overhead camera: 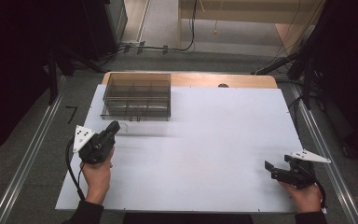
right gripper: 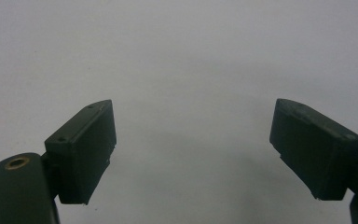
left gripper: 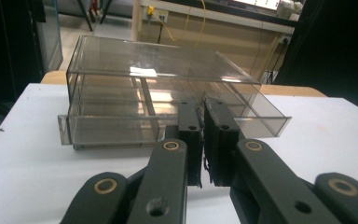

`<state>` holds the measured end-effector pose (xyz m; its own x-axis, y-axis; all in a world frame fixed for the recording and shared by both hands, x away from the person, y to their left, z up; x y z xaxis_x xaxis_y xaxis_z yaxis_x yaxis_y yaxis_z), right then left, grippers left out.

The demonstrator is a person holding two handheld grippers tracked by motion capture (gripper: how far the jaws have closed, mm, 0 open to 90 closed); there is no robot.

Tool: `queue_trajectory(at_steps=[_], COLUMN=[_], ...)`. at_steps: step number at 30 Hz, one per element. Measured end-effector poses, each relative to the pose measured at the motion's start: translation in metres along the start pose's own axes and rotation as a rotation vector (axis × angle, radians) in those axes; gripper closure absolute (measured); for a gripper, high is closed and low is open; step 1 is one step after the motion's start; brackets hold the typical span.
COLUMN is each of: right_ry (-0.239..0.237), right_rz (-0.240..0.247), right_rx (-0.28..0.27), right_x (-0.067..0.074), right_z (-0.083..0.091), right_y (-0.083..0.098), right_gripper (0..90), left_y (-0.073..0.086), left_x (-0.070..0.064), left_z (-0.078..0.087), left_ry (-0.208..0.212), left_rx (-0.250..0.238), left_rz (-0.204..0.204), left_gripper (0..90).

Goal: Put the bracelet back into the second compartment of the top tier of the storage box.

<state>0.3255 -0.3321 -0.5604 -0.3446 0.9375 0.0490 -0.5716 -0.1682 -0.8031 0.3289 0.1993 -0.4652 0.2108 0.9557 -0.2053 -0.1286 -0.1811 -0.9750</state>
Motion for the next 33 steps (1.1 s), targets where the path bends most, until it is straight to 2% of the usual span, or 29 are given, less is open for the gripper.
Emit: queue_trajectory(at_steps=[9, 33], right_ry=[0.001, 0.000], right_rz=[0.000, 0.004], right_rx=[0.002, 0.008], right_x=[-0.001, 0.000], right_z=[0.000, -0.002], right_y=[0.000, 0.002], right_gripper=[13.1, 13.1], left_y=[-0.007, -0.016], left_x=[0.000, -0.002], left_z=[-0.007, -0.018], left_ry=[-0.001, 0.009], left_rx=[-0.021, -0.037], left_rz=[0.005, 0.017], left_gripper=[87.1, 87.1])
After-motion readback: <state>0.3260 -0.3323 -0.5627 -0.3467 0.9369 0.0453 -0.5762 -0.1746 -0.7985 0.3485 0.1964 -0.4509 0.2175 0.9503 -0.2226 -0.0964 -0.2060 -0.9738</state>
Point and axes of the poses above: each handheld gripper's, and its own axes: z roughly backward along the jaws, y roughly out of its underside, x roughly to its left, the point moved 9 cm from there along -z, roughly forward along the jaws, and after that the axes turned 6 degrees about -x, right-handed, at the moved point
